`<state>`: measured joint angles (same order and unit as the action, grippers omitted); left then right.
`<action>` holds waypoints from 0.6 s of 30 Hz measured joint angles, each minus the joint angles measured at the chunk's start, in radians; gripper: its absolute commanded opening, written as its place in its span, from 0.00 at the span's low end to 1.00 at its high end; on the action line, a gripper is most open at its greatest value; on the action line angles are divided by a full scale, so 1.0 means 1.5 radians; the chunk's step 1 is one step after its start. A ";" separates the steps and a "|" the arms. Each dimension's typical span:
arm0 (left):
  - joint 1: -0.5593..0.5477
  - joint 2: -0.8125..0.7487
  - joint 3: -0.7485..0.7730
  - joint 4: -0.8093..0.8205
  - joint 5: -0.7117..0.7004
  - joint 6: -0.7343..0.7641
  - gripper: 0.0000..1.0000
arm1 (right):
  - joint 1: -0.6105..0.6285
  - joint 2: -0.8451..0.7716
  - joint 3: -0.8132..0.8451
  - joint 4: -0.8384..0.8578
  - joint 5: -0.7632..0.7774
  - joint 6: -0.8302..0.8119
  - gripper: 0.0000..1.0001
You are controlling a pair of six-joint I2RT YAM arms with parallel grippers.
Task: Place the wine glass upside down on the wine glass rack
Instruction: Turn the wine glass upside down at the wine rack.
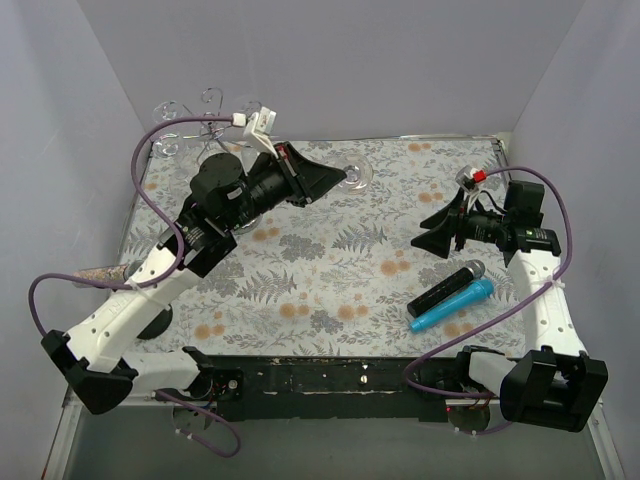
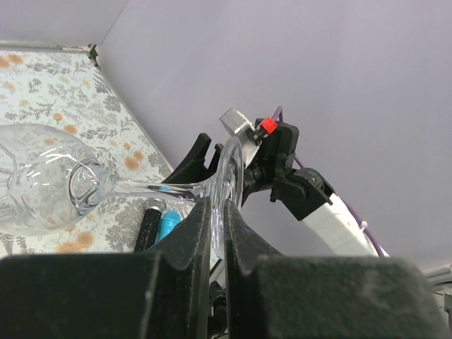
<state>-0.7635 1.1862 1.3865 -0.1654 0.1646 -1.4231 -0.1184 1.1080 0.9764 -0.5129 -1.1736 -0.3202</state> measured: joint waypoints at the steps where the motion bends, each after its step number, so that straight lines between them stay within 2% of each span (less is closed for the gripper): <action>1: 0.002 0.003 0.008 -0.001 0.000 0.003 0.00 | 0.000 0.000 -0.006 0.004 0.001 -0.002 0.79; 10: 0.032 0.038 0.088 -0.007 0.001 0.027 0.00 | -0.013 0.003 -0.045 0.030 -0.007 -0.025 0.79; 18: 0.090 0.082 0.147 -0.008 0.013 0.037 0.00 | -0.032 0.003 -0.085 0.063 -0.031 -0.031 0.79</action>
<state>-0.6281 1.3087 1.6066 -0.1780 0.1844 -1.3678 -0.1661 1.1130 0.8486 -0.4191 -1.2198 -0.3668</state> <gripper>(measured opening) 0.051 0.789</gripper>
